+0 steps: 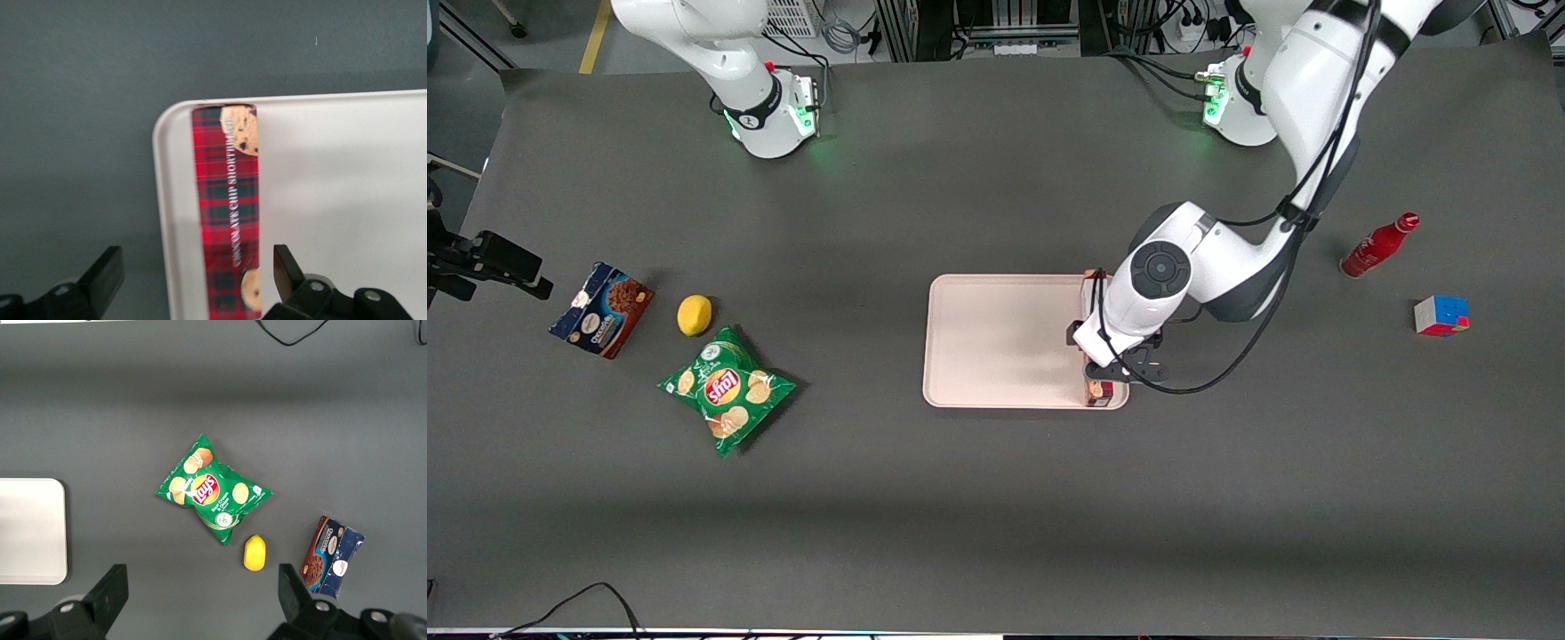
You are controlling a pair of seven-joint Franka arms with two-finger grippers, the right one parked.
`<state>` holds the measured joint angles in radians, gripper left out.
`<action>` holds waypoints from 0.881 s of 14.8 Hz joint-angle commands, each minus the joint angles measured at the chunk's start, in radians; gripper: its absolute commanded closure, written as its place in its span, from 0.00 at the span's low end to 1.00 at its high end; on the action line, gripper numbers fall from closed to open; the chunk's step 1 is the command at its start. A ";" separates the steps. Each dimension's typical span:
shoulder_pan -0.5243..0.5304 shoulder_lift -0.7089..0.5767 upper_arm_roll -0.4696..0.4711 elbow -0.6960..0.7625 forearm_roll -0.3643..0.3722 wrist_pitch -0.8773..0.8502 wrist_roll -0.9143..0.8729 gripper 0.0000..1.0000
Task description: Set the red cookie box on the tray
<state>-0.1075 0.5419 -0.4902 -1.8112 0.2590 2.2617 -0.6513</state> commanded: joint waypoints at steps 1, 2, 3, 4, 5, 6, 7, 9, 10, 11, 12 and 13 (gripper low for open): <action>0.006 -0.201 -0.004 0.012 -0.006 -0.229 0.119 0.00; 0.014 -0.247 -0.002 0.013 -0.012 -0.279 0.158 0.00; 0.029 -0.290 -0.002 0.022 -0.038 -0.337 0.198 0.00; 0.047 -0.322 0.001 0.050 -0.085 -0.403 0.249 0.00; 0.072 -0.342 0.011 0.084 -0.134 -0.477 0.303 0.00; 0.089 -0.361 0.036 0.117 -0.170 -0.543 0.350 0.00; 0.089 -0.382 0.070 0.137 -0.175 -0.586 0.401 0.00; 0.091 -0.442 0.155 0.147 -0.175 -0.622 0.525 0.00; 0.091 -0.462 0.207 0.147 -0.178 -0.626 0.588 0.00; 0.091 -0.482 0.252 0.147 -0.179 -0.628 0.631 0.00; 0.091 -0.497 0.283 0.145 -0.181 -0.630 0.633 0.00; 0.091 -0.503 0.297 0.147 -0.184 -0.633 0.631 0.00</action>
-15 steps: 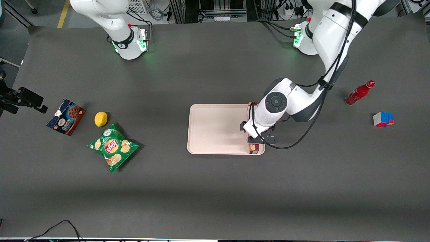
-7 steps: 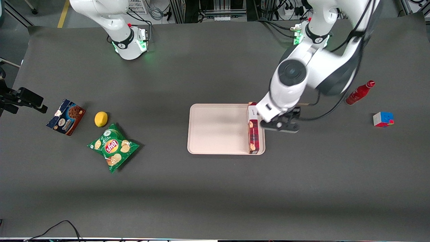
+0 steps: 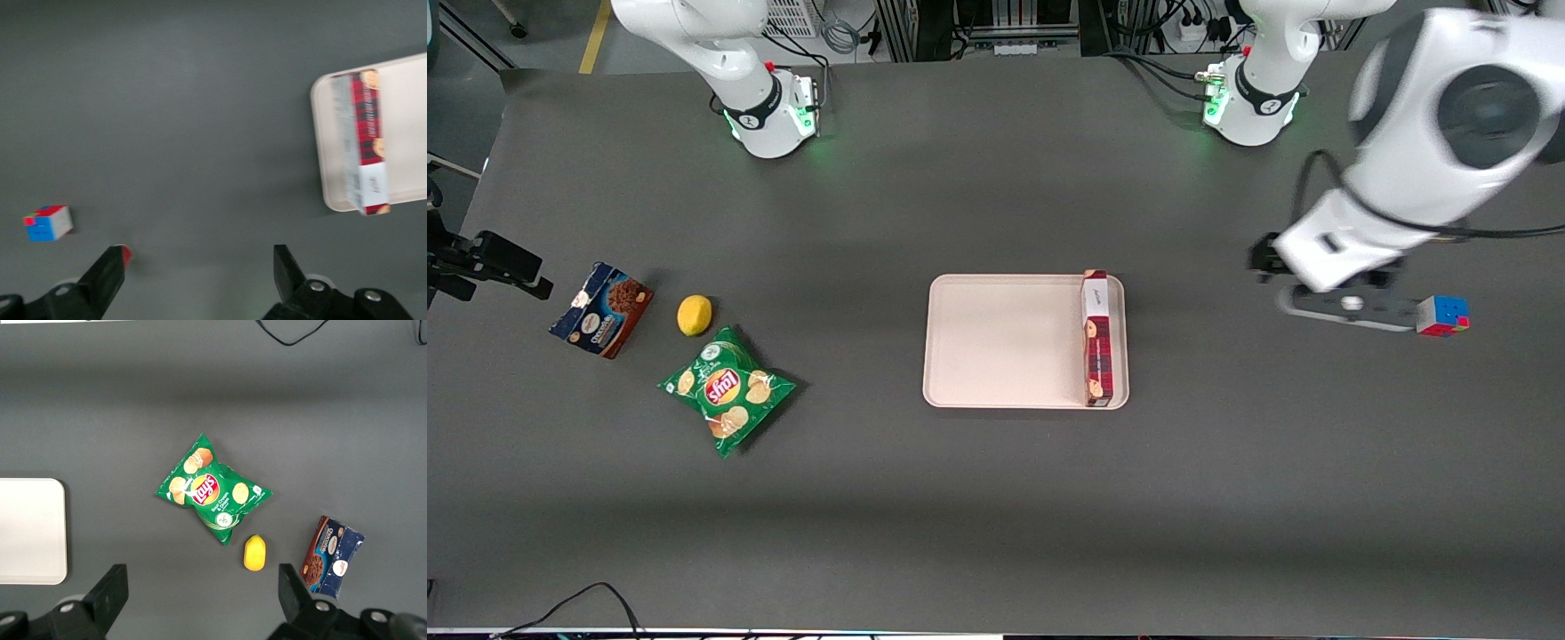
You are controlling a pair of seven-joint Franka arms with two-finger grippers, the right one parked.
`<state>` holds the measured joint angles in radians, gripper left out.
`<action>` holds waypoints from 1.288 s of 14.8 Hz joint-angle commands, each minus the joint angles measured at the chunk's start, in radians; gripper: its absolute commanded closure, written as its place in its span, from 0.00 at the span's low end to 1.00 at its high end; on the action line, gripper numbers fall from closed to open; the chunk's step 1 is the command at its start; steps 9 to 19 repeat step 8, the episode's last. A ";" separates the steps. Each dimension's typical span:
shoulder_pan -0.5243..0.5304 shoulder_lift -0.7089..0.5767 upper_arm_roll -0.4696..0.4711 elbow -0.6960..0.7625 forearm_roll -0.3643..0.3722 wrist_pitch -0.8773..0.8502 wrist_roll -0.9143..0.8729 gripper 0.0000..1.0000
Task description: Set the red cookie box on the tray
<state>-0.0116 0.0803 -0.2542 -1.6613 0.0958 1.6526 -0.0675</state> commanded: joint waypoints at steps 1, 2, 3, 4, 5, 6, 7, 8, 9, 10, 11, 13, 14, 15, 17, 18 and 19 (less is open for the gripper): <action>-0.005 -0.045 0.085 -0.003 -0.054 -0.022 0.041 0.00; -0.005 -0.045 0.123 -0.005 -0.114 -0.014 0.041 0.00; -0.005 -0.045 0.148 -0.008 -0.145 -0.007 0.041 0.00; -0.007 -0.047 0.150 -0.006 -0.146 -0.007 0.041 0.00; -0.007 -0.048 0.151 -0.005 -0.145 -0.007 0.041 0.00; -0.007 -0.051 0.151 -0.005 -0.142 -0.005 0.041 0.00; -0.007 -0.051 0.153 -0.005 -0.139 -0.004 0.041 0.00; -0.007 -0.051 0.153 -0.005 -0.137 -0.004 0.041 0.00; -0.007 -0.051 0.153 -0.005 -0.137 -0.004 0.041 0.00; -0.007 -0.051 0.153 -0.005 -0.137 -0.004 0.041 0.00; -0.007 -0.051 0.153 -0.005 -0.137 -0.004 0.041 0.00; -0.007 -0.051 0.153 -0.005 -0.137 -0.004 0.041 0.00; -0.007 -0.051 0.153 -0.005 -0.137 -0.004 0.041 0.00; -0.007 -0.051 0.153 -0.005 -0.137 -0.004 0.041 0.00; -0.007 -0.051 0.153 -0.005 -0.137 -0.004 0.041 0.00; -0.007 -0.051 0.153 -0.005 -0.137 -0.004 0.041 0.00; -0.007 -0.051 0.153 -0.005 -0.137 -0.004 0.041 0.00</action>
